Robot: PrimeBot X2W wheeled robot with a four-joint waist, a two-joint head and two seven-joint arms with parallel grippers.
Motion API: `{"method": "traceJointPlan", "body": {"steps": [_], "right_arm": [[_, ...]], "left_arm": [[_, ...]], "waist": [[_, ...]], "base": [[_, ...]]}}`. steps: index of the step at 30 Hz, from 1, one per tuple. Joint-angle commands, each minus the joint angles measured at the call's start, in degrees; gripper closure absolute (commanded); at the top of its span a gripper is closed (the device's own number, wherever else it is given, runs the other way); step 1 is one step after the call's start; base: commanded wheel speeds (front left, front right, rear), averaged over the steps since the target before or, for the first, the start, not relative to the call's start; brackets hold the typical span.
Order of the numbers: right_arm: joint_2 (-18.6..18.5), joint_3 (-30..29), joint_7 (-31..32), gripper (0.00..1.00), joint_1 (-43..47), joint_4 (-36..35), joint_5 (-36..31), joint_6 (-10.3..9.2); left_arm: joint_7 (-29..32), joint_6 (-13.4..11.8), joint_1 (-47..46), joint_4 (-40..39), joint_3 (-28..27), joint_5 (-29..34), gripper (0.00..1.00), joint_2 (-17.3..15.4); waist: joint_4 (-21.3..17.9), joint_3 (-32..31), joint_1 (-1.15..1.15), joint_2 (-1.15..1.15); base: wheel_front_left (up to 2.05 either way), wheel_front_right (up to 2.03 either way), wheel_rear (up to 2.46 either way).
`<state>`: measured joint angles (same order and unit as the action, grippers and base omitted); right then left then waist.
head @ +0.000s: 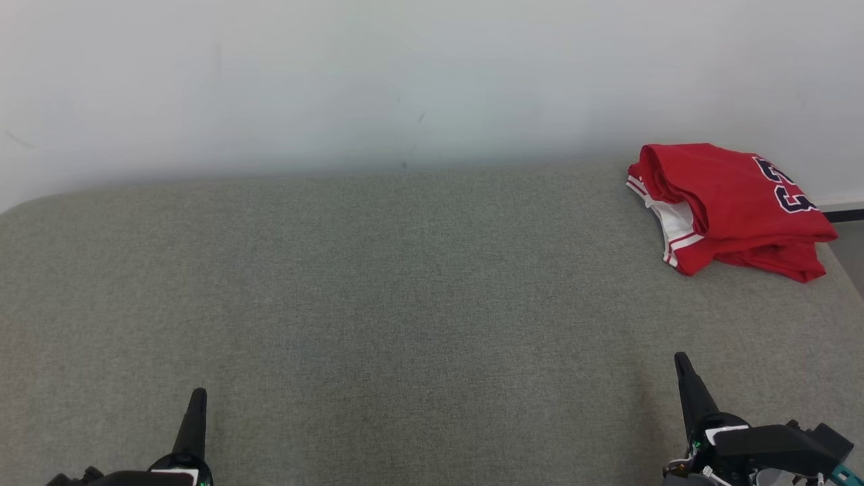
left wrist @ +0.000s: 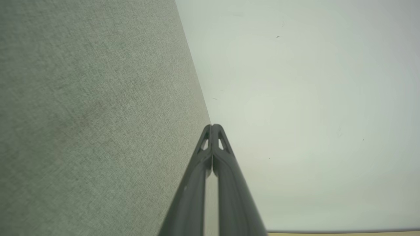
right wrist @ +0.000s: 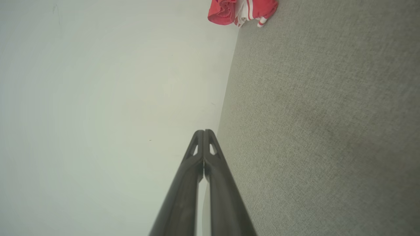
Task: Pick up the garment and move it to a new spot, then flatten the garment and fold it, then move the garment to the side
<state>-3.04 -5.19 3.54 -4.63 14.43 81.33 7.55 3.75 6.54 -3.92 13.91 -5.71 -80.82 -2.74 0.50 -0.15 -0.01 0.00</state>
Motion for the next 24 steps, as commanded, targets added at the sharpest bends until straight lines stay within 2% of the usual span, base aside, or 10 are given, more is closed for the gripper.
{"method": "traceJointPlan", "body": {"steps": [1, 24], "right_arm": [[-0.1, -0.3, 0.5, 1.0, -0.6, -0.3, 1.4, -0.09], [0.0, -1.2, 3.0, 1.0, -1.8, -0.5, 11.0, -0.12]], "left_arm": [[0.4, 0.2, -1.2, -0.1, -0.2, -1.2, 1.0, -0.2], [2.9, 1.2, -2.6, 0.2, -1.0, -11.2, 1.0, -0.2]], "waist": [[0.0, 0.0, 0.01, 0.0], [-0.5, 0.3, 0.01, 0.0]], "base": [[0.0, 0.0, 0.0], [0.0, 0.0, 0.0]]}}
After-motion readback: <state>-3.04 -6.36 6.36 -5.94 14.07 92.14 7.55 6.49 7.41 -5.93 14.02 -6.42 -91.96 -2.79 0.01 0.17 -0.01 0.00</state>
